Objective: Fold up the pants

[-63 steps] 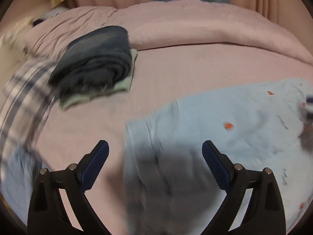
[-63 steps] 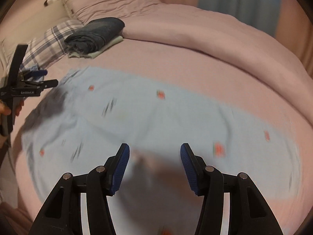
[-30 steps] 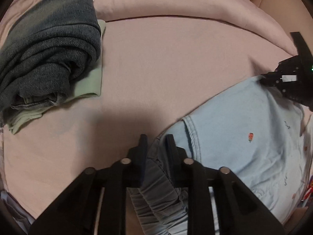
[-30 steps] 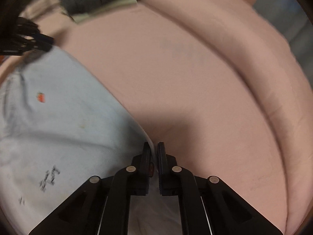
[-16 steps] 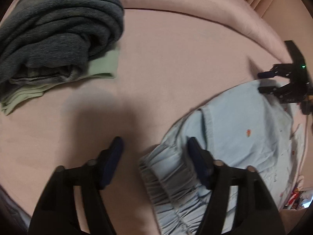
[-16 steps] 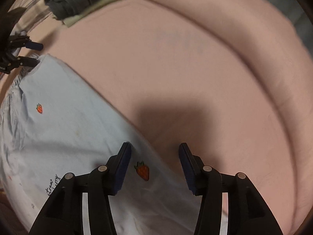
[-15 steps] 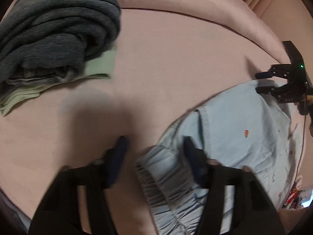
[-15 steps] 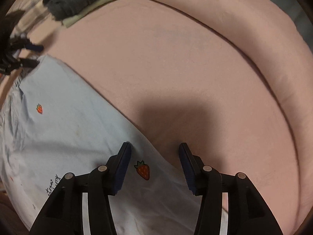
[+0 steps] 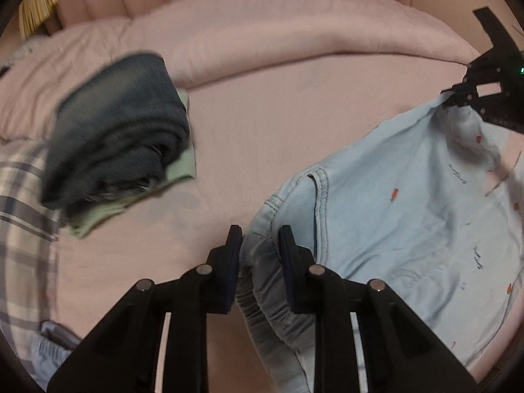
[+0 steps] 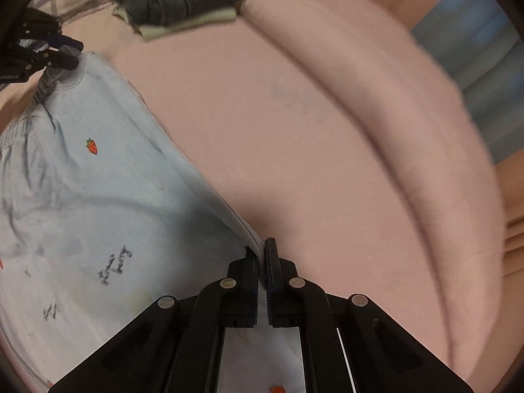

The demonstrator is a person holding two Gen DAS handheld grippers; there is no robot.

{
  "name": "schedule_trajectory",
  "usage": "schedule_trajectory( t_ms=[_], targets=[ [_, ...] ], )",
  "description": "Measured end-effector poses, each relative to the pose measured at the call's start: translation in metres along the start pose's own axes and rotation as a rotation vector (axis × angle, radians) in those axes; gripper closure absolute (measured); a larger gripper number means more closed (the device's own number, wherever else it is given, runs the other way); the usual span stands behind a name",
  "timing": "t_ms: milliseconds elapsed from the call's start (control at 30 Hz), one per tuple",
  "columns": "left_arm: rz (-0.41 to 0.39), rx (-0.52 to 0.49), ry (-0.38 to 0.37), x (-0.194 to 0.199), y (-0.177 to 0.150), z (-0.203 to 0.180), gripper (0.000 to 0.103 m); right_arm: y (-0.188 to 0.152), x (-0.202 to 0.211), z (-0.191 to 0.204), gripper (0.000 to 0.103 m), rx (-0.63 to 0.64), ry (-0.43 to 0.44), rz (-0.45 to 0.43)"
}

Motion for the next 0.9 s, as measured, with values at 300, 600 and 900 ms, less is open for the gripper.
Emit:
schedule_trajectory(
  t_ms=[300, 600, 900],
  targets=[
    [-0.152, -0.051, 0.162, 0.093, -0.042, -0.055, 0.083, -0.003, 0.097, 0.039, 0.099, 0.060, -0.052, -0.212],
    [-0.158, -0.105, 0.228, 0.098, -0.119, -0.118, 0.086, -0.122, 0.123, 0.120, 0.099, 0.151, 0.070, -0.166],
    [-0.103, -0.091, 0.209, 0.070, -0.153, -0.136, 0.098, -0.162, 0.080, 0.149, 0.099, 0.139, 0.079, -0.103]
  ],
)
Point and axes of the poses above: each gripper's, at about its wrist camera, not at the fingertips, and x roughly against the way its jaws point, z to its left, y to its top, the point moved 9 cm from there along -x, roughly the way its jaws point, and after that the axes turned 15 degrees about -x, right-handed, at the moved point
